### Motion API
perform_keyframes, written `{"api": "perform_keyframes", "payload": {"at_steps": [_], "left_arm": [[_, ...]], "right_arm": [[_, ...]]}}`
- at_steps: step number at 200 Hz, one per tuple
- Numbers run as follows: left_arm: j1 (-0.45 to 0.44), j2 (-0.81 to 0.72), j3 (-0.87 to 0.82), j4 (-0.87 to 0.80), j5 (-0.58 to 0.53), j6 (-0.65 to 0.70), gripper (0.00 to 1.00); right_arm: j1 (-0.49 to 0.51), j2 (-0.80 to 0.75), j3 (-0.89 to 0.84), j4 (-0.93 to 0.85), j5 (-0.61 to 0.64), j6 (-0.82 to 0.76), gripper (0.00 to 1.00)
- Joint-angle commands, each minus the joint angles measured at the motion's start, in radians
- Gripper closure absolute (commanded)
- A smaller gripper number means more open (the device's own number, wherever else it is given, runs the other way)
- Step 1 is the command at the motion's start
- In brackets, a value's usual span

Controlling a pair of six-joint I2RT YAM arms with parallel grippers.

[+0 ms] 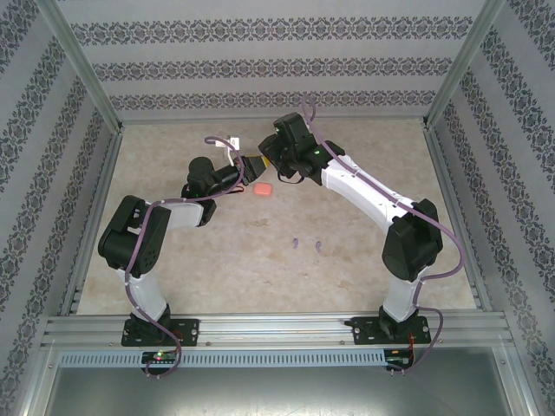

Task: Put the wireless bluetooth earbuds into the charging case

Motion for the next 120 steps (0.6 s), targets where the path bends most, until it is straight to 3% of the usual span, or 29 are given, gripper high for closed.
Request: {"api": "perform_keyframes", "payload": {"at_steps": [1,45,65,88,120], "left_arm": [[-0.011,0.01,0.014,0.02,-0.001,0.009,0.74],[-0.016,0.006,0.014,0.011,0.002,0.012,0.89],[-0.019,0.003,0.019,0.0,0.005,0.015,1.0],[-0.02,-0.006,0.021,-0.025,0.008,0.023,1.0],[-0.019,-0.027,0.027,-0.074,0.018,0.048,1.0]], "right_arm": [[0.006,0.01,0.024,0.027,-0.007,0.016,0.62],[0.005,0.007,0.026,0.039,-0.009,0.02,0.6],[0.002,0.0,0.025,0.064,-0.009,0.027,0.46],[-0.017,-0.017,0.021,0.109,-0.008,0.029,0.28],[-0.044,-0.067,0.004,0.134,0.019,-0.01,0.22]]}}
